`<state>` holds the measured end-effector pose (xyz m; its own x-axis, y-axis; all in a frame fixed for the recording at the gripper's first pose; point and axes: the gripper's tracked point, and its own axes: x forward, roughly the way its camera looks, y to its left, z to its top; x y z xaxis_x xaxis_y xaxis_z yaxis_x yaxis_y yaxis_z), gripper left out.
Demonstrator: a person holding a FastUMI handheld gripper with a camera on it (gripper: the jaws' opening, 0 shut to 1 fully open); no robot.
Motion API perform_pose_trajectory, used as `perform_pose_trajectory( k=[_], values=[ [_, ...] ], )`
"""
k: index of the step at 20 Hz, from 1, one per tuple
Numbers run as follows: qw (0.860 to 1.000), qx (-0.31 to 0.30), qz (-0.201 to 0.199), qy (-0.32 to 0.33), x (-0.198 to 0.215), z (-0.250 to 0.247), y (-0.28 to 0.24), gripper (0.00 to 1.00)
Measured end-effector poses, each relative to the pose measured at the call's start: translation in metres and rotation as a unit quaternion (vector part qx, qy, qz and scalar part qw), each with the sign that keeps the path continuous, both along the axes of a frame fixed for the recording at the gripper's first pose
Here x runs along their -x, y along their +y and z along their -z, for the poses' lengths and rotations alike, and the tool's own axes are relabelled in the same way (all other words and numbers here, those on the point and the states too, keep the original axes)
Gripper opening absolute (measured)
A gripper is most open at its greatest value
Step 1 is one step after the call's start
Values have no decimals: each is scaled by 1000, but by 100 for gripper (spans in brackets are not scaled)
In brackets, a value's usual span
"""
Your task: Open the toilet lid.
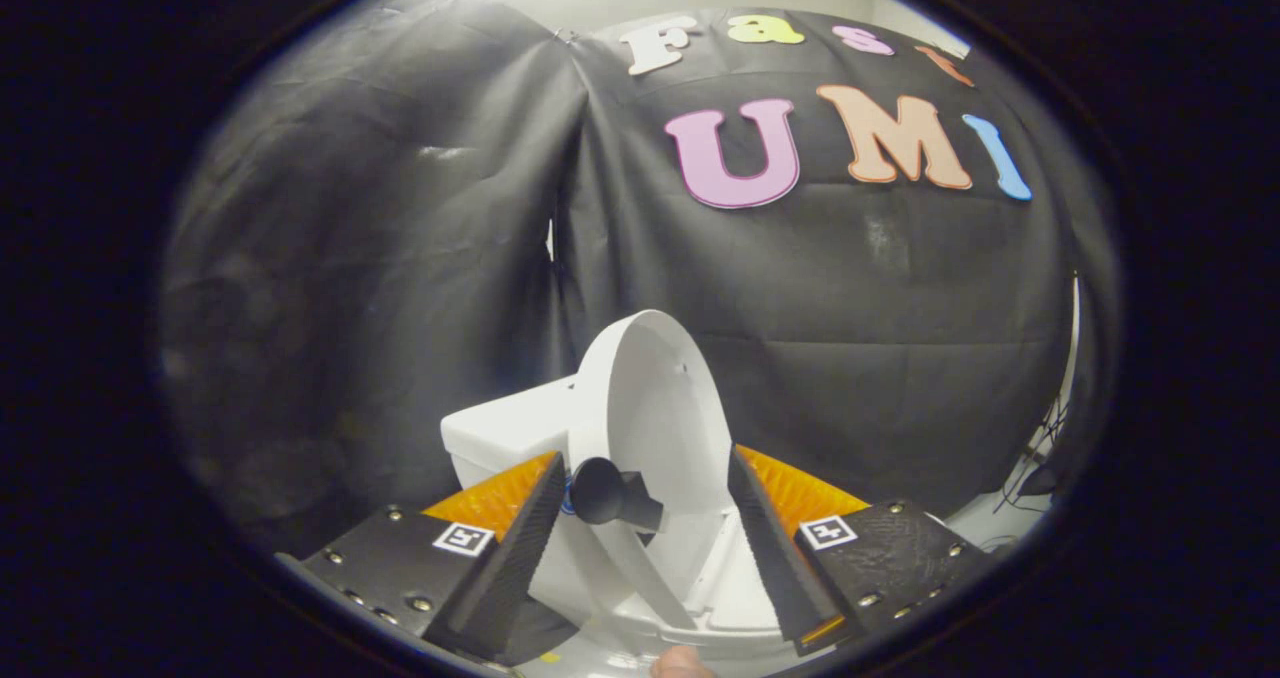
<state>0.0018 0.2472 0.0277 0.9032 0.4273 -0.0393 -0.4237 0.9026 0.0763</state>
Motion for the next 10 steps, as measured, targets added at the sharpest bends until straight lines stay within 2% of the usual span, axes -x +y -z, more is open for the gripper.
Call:
perform_pose_trajectory(
  k=[10],
  values=[
    [999,6,34,-7,-7,-8,-59,96]
  ],
)
